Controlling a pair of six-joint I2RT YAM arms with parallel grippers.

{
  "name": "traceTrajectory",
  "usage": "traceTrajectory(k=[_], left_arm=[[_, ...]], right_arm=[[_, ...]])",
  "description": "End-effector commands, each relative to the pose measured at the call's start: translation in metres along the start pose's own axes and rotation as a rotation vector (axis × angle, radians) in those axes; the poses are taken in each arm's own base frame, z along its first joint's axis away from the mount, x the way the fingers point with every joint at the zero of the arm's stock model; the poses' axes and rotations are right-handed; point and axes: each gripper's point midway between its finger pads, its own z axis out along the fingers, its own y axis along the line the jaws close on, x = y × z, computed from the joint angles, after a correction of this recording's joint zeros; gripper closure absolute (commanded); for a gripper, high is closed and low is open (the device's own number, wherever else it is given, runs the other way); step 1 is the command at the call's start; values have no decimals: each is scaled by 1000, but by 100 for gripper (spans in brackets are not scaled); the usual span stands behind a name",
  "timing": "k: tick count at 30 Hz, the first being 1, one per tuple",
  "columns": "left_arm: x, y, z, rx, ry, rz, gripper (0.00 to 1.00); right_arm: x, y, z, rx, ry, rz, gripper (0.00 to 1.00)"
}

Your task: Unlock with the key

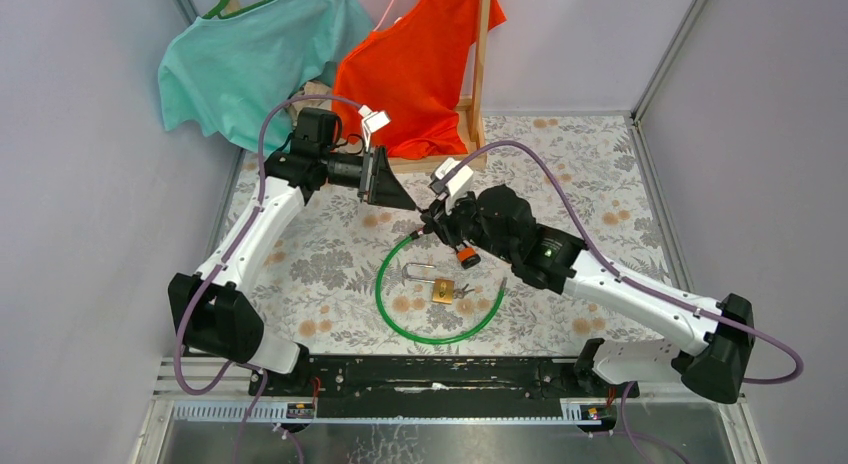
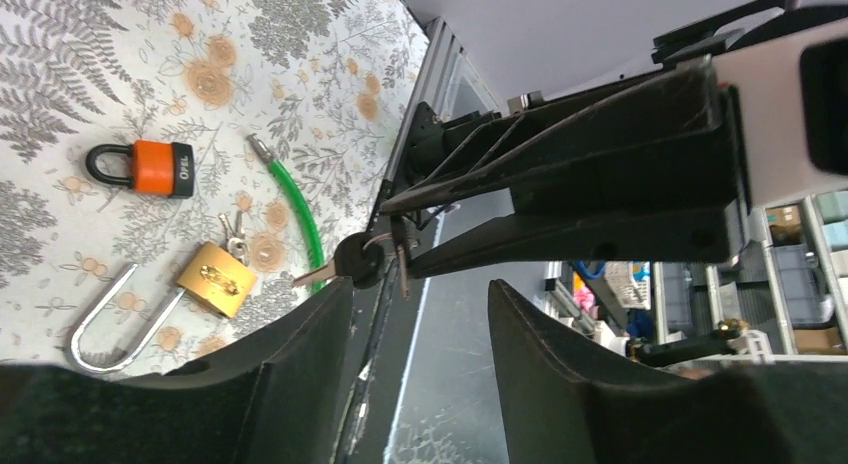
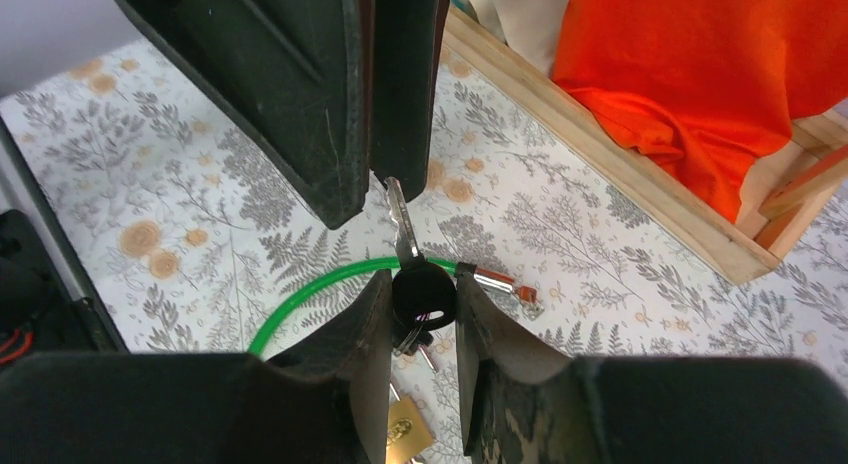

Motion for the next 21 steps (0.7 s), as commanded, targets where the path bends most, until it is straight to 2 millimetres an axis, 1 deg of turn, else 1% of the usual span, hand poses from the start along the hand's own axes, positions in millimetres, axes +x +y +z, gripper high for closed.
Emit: traceTrajectory(k=[1, 5, 8, 13, 15, 18, 19, 21], left_arm=[[0, -8, -1, 40, -6, -10, 46], [4, -3, 0, 31, 3, -22, 56], [8, 2, 1, 22, 15, -36, 59], [11, 7, 2, 14, 29, -48, 60], [11, 9, 2, 15, 30, -49, 65], [11, 10, 3, 20, 36, -51, 77], [12, 10, 3, 23, 39, -50, 85], [13, 11, 3, 23, 44, -49, 99]], right_arm=[[-27, -9, -2, 84, -50, -65, 100], [-28, -6, 1, 100, -41, -87, 100], [-27, -3, 3, 101, -35, -101, 100], [-27, 3, 6, 96, -27, -124, 100], [-26, 5, 7, 96, -24, -135, 100], [-26, 7, 7, 103, -23, -146, 100], [-25, 7, 7, 106, -21, -147, 100], [-26, 8, 7, 105, -27, -140, 100]])
